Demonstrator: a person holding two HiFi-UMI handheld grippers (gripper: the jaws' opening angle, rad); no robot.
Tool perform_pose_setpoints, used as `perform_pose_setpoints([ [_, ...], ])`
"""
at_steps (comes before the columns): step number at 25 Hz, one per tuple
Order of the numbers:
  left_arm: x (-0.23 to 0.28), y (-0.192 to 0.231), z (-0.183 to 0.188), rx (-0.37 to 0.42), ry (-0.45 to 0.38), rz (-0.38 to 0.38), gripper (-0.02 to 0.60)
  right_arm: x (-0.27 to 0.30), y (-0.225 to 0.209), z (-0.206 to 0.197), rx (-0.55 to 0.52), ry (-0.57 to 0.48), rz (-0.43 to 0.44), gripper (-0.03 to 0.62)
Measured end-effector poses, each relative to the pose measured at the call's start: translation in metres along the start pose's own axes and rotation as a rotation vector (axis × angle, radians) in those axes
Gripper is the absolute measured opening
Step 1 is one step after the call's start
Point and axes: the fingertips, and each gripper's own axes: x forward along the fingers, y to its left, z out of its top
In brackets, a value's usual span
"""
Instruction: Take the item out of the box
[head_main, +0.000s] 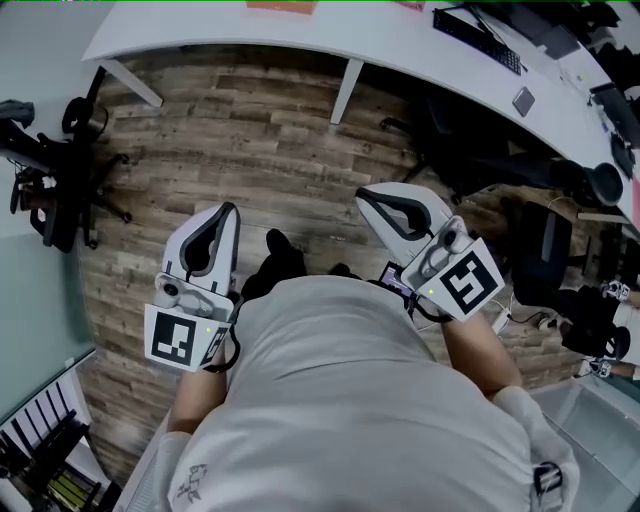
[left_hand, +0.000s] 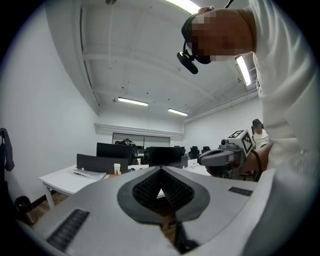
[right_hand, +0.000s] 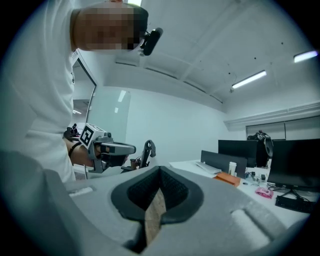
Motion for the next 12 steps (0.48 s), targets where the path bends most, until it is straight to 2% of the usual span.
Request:
perform_pose_setpoints([
  [6,-0.009,0.074,0.023,0.009,-0.004,-0.061,-0.002,0.086,-0.003,0.039,0.020,-0.029,-0.016,0.003],
  [12,-0.017,0.117,0.022,-0.005,0.008,-0.085,-0.002,0.127,-0.002,0.050,0.005,-0.038,-0.045,0.003],
])
